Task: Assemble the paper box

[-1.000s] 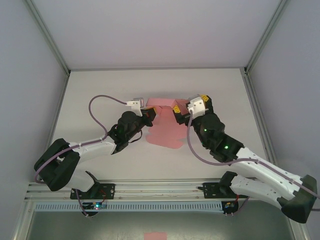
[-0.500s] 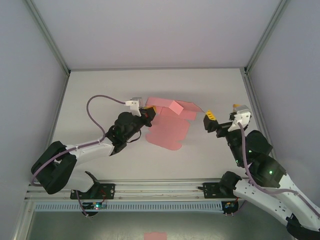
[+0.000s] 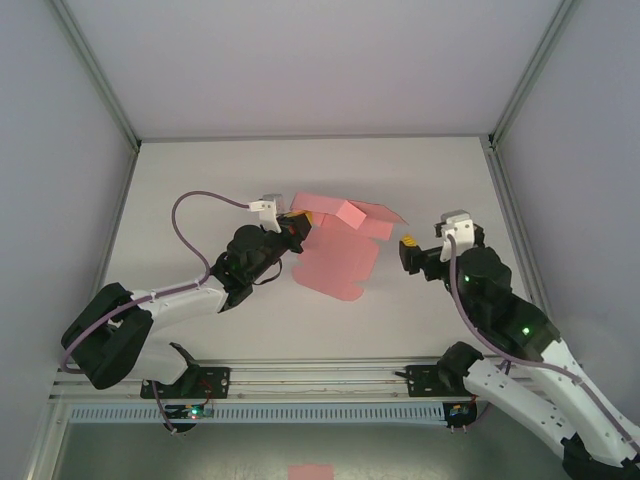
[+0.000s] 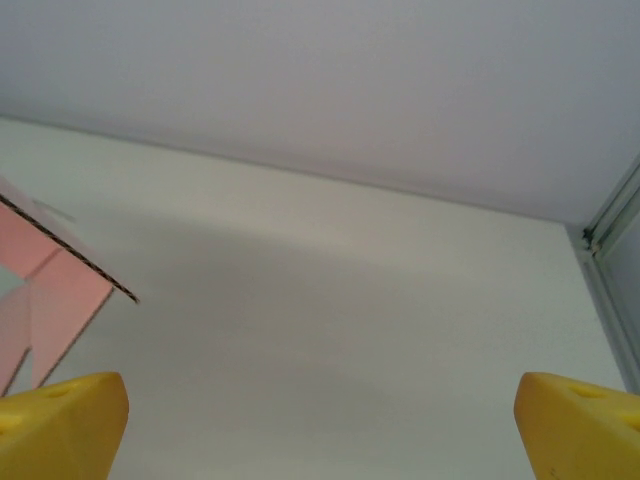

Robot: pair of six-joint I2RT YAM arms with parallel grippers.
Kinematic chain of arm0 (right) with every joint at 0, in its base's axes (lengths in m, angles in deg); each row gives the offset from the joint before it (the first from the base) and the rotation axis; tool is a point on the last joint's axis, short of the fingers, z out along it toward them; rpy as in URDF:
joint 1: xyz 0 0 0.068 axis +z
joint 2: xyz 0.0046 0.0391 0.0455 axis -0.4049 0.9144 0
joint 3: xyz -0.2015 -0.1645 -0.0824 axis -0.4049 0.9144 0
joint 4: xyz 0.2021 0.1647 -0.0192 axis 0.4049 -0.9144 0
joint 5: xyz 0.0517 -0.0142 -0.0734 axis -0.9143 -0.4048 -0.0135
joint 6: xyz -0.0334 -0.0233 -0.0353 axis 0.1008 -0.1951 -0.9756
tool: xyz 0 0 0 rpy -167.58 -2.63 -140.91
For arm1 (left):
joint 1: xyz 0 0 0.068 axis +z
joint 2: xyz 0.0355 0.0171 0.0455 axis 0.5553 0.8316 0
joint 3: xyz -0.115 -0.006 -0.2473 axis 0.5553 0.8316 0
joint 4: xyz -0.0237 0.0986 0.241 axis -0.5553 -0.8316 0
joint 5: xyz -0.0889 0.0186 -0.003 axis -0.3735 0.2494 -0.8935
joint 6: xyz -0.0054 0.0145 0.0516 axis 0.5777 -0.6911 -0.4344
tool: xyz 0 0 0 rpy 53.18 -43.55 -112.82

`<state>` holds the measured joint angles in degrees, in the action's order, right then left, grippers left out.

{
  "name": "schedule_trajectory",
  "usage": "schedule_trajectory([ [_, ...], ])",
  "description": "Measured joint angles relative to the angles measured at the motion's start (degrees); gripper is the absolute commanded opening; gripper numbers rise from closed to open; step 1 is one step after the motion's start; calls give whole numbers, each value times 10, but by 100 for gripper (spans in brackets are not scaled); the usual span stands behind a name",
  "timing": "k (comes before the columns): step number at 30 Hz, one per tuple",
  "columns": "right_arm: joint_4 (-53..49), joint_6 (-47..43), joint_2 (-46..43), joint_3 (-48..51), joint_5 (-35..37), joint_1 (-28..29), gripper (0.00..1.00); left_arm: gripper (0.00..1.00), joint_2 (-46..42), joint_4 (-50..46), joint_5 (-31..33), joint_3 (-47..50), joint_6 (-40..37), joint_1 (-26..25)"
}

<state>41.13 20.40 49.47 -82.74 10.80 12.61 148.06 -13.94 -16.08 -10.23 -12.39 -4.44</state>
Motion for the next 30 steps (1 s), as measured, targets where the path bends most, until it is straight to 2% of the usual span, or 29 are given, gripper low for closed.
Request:
schedule_trajectory([
  [4,8,0,42,0,-79,-61,98,0,-4,0,-3,0,0,0],
  [6,22,0,57,0,-113,-74,98,0,-5,0,-6,0,0,0],
  [12,80,-2,91,1,-185,-75,98,0,-5,-5,-4,-6,0,4],
  [18,122,-4,125,1,-195,-75,98,0,-1,-13,-11,-10,-2,4],
  [20,149,-4,134,11,-187,-69,98,0,4,-14,-17,-11,-2,4],
  [23,210,-2,141,50,-138,-41,98,0,13,-15,-17,-12,1,6],
  [30,385,-2,181,140,64,60,98,0,44,-19,-12,-18,23,15],
])
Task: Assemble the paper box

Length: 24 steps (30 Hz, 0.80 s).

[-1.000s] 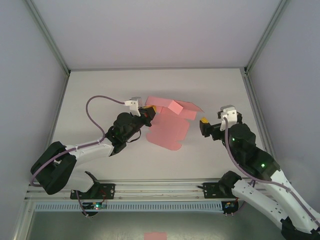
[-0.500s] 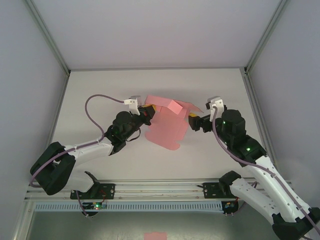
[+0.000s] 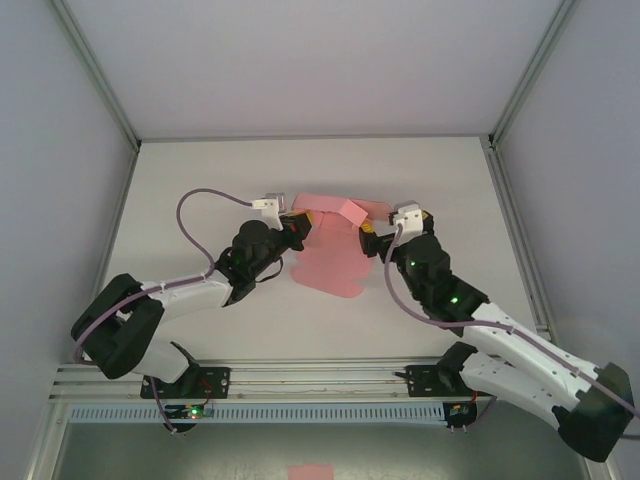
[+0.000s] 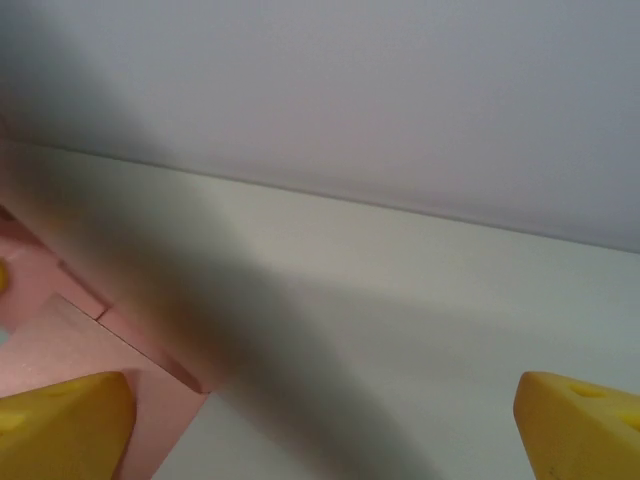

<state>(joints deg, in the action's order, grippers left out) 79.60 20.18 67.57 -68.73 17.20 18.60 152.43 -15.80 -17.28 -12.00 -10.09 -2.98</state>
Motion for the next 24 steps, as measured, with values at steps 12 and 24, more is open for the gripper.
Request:
schedule_trajectory([
  [12,-132,-7,-89,-40,3,14,98,0,-58,-145,70,-33,-3,-3],
  [24,-309,-12,-157,-160,-169,-209,88,0,-143,-279,61,-31,-59,9],
])
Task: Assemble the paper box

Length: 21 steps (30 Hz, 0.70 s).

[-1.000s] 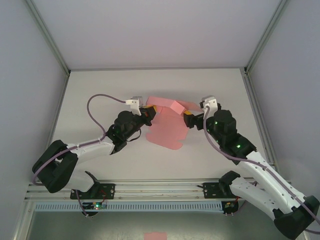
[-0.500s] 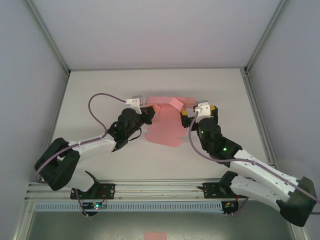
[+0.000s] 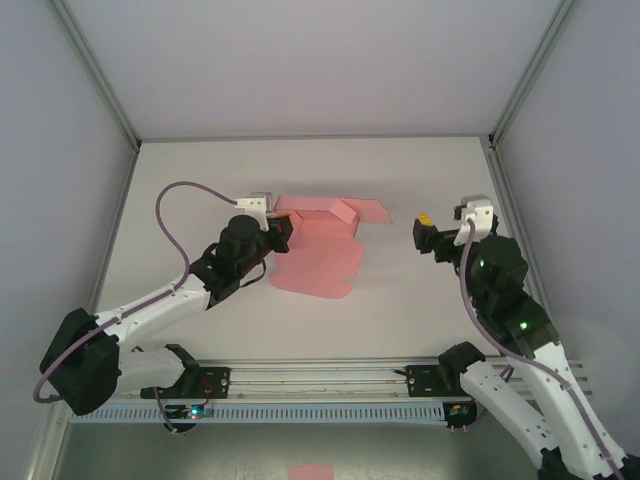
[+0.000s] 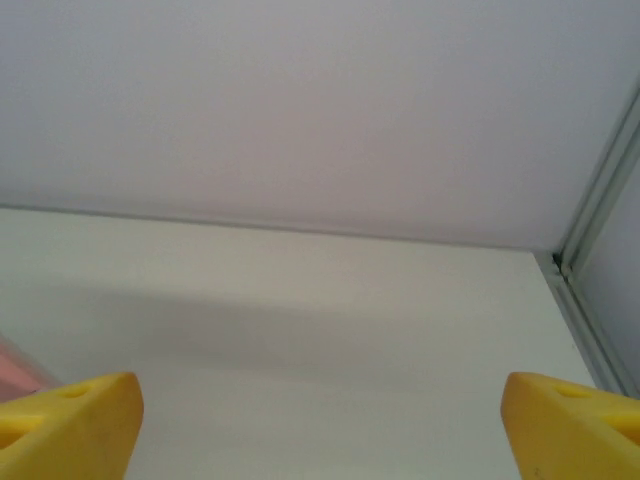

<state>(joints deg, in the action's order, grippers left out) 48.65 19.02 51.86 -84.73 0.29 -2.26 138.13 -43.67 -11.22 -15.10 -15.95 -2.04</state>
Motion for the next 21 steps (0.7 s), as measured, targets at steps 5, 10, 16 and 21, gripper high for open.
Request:
schedule_trajectory([
  [5,0,-38,101,-29,-199,-75,82,0,-5,-14,-4,2,-11,0],
  [10,2,-64,193,-37,-331,-80,76,0,-5,-27,0,8,-14,7],
  [16,-3,-95,218,-45,-433,-63,73,0,8,-38,12,3,-10,10],
  [21,-1,-108,221,-45,-466,-19,71,0,32,-38,-3,-18,-5,10],
])
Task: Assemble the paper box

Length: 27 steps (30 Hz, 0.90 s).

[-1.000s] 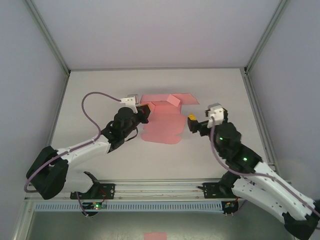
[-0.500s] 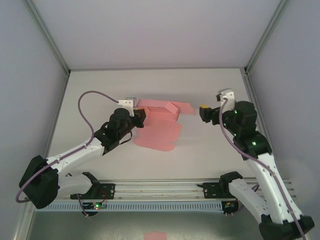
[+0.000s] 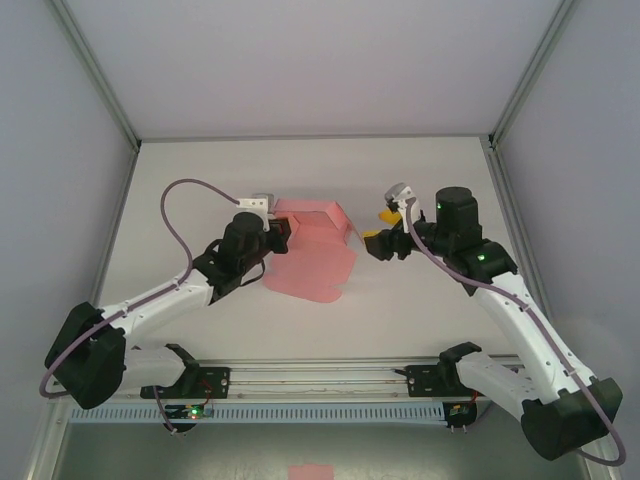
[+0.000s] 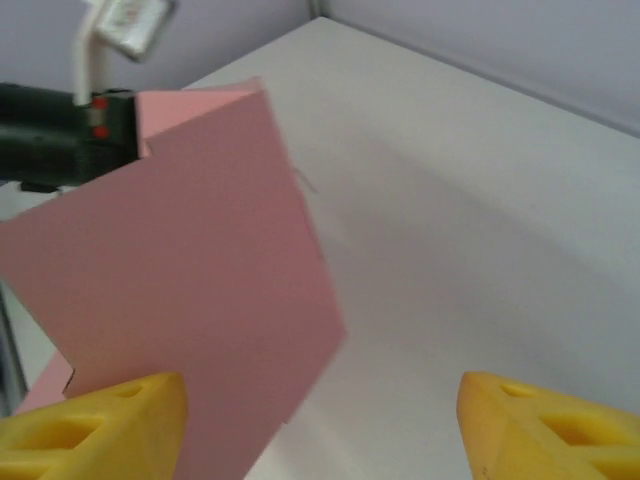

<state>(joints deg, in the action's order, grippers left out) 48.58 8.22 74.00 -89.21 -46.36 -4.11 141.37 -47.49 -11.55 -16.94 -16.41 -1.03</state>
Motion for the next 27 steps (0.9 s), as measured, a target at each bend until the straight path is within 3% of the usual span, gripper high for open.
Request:
schedule_trajectory([
  [5,5,-10,31,0,-1,47,60,0,19,-5,-5,-20,4,0],
  [10,20,-19,57,0,2,87,59,0,28,-21,-7,-27,4,0],
  [19,52,-21,88,0,43,103,59,0,29,-31,-25,-27,1,0],
  [27,87,-24,95,2,109,127,72,0,27,-32,-27,-27,-6,5],
])
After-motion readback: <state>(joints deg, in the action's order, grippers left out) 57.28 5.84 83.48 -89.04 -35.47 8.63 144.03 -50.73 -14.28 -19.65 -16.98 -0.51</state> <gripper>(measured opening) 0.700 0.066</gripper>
